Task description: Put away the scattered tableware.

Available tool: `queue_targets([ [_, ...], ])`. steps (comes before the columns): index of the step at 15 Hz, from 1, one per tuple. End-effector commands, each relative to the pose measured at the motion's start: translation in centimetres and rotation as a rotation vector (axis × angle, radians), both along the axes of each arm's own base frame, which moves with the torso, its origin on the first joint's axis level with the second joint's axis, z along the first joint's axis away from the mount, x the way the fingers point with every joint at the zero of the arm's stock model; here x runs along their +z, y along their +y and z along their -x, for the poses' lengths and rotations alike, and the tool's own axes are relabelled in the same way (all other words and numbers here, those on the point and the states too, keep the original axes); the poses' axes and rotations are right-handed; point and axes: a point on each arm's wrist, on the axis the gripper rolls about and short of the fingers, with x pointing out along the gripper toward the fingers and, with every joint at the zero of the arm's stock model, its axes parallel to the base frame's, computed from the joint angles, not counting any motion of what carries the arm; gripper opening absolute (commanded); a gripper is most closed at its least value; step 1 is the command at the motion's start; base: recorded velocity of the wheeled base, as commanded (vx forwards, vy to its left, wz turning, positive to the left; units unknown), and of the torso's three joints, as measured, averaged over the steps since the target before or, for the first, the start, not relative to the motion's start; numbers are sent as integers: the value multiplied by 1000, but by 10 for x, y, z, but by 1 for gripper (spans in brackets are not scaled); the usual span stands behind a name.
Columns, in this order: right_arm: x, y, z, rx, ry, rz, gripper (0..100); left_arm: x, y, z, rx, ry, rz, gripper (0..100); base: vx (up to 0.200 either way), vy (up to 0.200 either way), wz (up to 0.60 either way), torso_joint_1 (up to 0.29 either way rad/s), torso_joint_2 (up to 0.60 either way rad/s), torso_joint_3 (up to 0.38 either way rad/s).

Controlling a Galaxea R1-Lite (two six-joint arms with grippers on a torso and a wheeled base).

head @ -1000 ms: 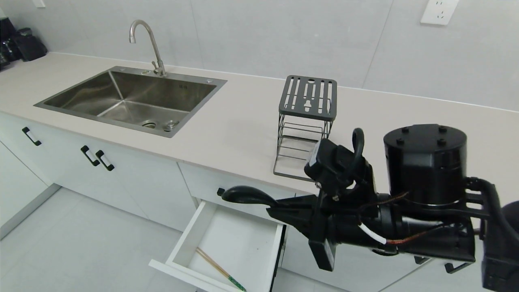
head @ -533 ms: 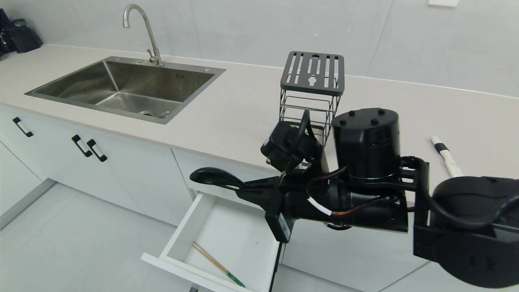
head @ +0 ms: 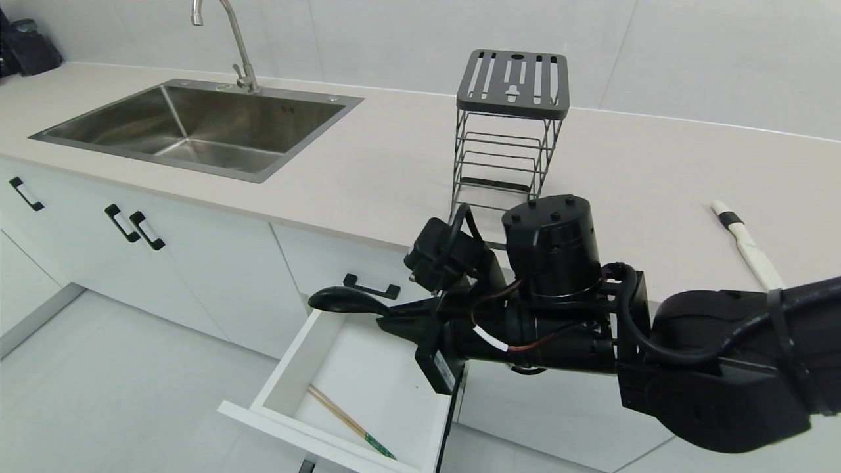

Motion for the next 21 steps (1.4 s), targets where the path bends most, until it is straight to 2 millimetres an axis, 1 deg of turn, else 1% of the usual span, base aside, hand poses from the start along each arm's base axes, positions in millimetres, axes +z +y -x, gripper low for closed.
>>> queue_targets([
  [1,-3,1,-1,1,4,3,0,0,0,0,0,1,0,100,0,0,0,0,0,0],
  [4,-4,2,-2,3,7,4,0,0,0,0,0,1,0,100,0,0,0,-63,130,68],
  [9,-6,7,-5,27,16,-4,0,0,0,0,0,1,0,100,0,0,0,-230,434,206],
  [14,-1,20,-15,33,-2,-29,0,0,0,0,0,1,0,100,0,0,0,-250,453,205],
  [17,-1,29,-21,56,-5,-45,0,0,0,0,0,1,0,100,0,0,0,-258,357,119],
  [19,-1,41,-30,56,-15,-55,0,0,0,0,0,1,0,100,0,0,0,-249,330,115],
  [21,-1,48,-35,58,-17,-57,0,0,0,0,0,0,0,100,0,0,0,-210,290,119],
])
